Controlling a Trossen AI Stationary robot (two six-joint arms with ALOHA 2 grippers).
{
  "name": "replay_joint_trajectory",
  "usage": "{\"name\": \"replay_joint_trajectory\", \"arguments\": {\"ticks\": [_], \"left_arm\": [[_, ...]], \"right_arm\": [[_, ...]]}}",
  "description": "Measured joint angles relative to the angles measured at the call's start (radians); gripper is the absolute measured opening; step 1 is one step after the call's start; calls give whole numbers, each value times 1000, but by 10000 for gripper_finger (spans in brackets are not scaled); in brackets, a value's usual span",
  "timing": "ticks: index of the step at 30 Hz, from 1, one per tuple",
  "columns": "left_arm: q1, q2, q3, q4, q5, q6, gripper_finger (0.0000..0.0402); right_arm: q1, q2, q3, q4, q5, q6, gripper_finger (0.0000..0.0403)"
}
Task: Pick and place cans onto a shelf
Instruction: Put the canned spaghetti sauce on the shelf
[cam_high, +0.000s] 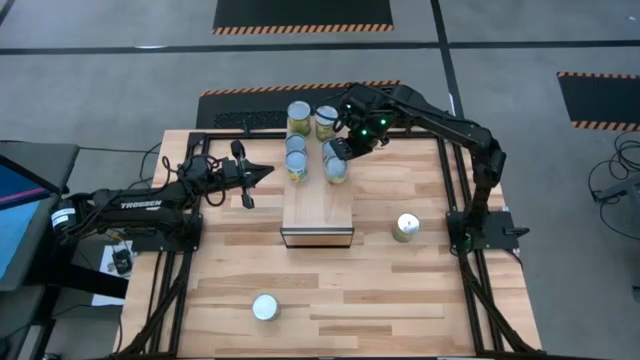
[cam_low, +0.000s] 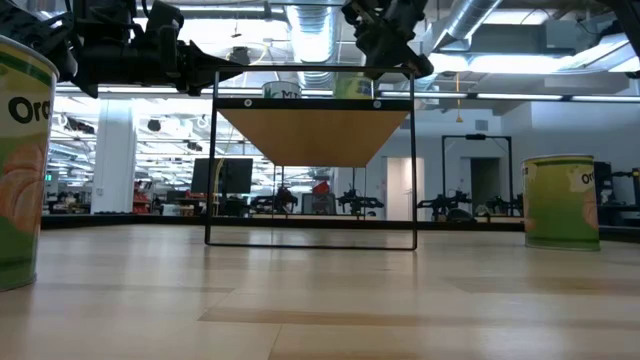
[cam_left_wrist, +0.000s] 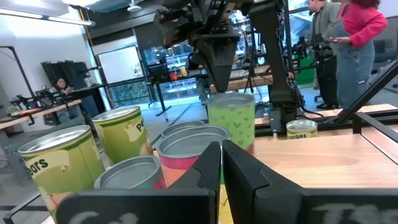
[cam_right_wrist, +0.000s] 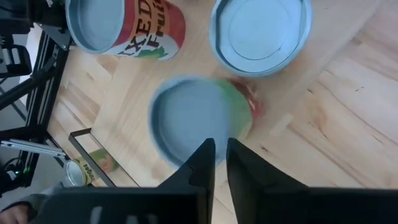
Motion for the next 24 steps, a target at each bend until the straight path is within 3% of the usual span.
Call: {"name": "replay_joint_trajectory", "arguments": {"ticks": [5,10,13,16,19,24], "left_arm": [[0,0,0,0,0,0,6],[0,0,0,0,0,0,6],[0,0,0,0,0,-1,6],[0,0,0,-1,1,-1,6],[0,0,0,-2,1,-1,6],[0,0,0,-3,1,-1,6]], "right_arm": [[0,0,0,30,0,0,80],[0,0,0,41,-8,-71,76],[10,-23,-2,12,34,-221,51],[57,-82,-9,-47,157,-429,13],[115,-163,-106,-48,278,-497,12],[159,-312,-439,278,239,-517,6]]}}
